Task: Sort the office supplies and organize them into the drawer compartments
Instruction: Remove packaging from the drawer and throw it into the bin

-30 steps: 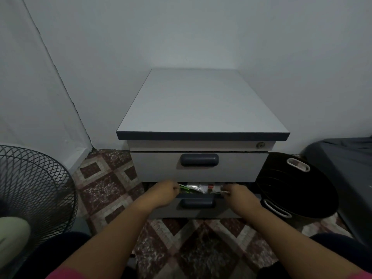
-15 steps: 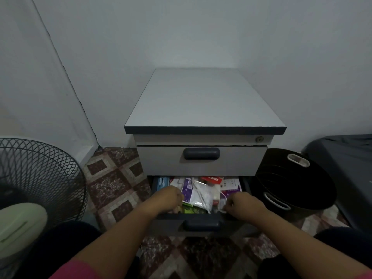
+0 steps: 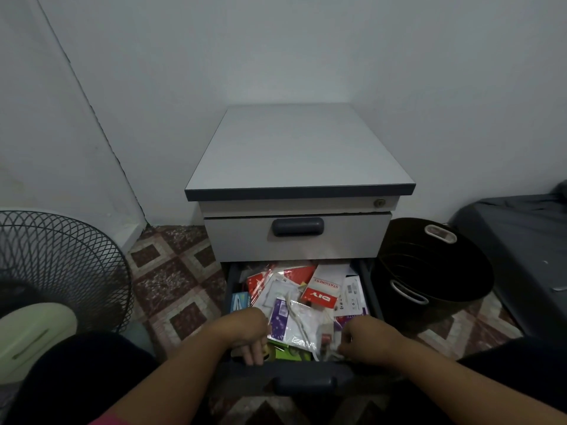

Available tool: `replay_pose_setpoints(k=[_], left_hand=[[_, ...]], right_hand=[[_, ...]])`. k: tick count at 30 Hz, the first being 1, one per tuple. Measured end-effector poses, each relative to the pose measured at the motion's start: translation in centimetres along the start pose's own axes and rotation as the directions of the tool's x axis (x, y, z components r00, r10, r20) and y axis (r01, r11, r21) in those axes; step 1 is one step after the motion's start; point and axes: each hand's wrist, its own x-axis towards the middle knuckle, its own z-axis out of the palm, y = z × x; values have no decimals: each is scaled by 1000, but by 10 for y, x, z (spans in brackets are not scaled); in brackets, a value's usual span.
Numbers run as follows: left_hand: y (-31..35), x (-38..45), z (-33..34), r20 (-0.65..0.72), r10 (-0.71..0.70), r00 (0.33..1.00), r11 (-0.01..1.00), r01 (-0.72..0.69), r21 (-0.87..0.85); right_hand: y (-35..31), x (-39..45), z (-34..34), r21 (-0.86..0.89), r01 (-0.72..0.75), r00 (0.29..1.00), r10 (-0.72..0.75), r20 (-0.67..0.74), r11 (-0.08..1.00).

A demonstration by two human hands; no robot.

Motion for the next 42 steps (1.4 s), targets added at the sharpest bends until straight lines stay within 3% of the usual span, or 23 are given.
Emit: replay_pose_setpoints(k=[5, 12, 14, 15, 16, 17, 18, 19, 20, 21, 22, 23, 25, 29, 33, 42], left_hand=[[-5, -10, 10, 54, -29, 998, 998, 32, -45], [-9, -11, 29, 119, -122, 985, 990, 112, 90], [-6, -18, 30, 117, -68, 991, 995, 59, 82], [-3, -19, 27, 162, 24, 986, 995, -39, 89], [-5, -7, 25, 351, 187, 917, 969, -230, 85], [-8, 0, 22, 503, 346, 792, 907, -420, 39], [-12, 10, 20, 537, 307, 786, 942, -333, -50], [-6, 10, 23, 450, 103, 887, 992, -59, -110], [1, 6, 24, 206, 32, 978, 992, -6, -130], [4, 7, 25, -12, 21, 1000, 999, -22, -28], [7, 14, 22, -179, 47, 983, 995, -30, 97], [10, 13, 20, -304, 97, 948, 991, -64, 119], [13, 13, 18, -473, 125, 872, 992, -115, 50], [9, 23, 28, -494, 58, 867, 998, -61, 11], [8, 31, 39, -499, -12, 867, 999, 32, 31], [15, 30, 50, -568, 36, 822, 991, -102, -85]], right_hand=[[-5, -13, 3, -14, 2, 998, -1, 58, 1000], [-10, -23, 8, 58, -50, 975, 36, 219, 997], [-12, -23, 9, 64, -66, 957, 45, 288, 996], [-12, -22, 10, 53, -72, 954, 53, 296, 996], [-11, -20, 10, 51, -83, 957, 65, 282, 995], [-10, -17, 9, 62, -96, 968, 79, 238, 993], [-7, -12, 9, 90, -113, 982, 97, 164, 990], [-4, -8, 7, 136, -127, 991, 119, 66, 983], [-2, -5, 4, 189, -139, 989, 147, -30, 972], [1, -1, 2, 236, -154, 977, 184, -109, 959], [4, 3, 1, 269, -174, 962, 221, -158, 947], [8, 8, 2, 294, -196, 951, 255, -177, 935], [14, 16, 6, 340, -242, 934, 314, -173, 909], [11, 28, 13, 406, -243, 907, 355, -226, 881], [5, 37, 15, 470, -320, 897, 423, -130, 823], [6, 51, 21, 601, -324, 902, 429, -35, 730]])
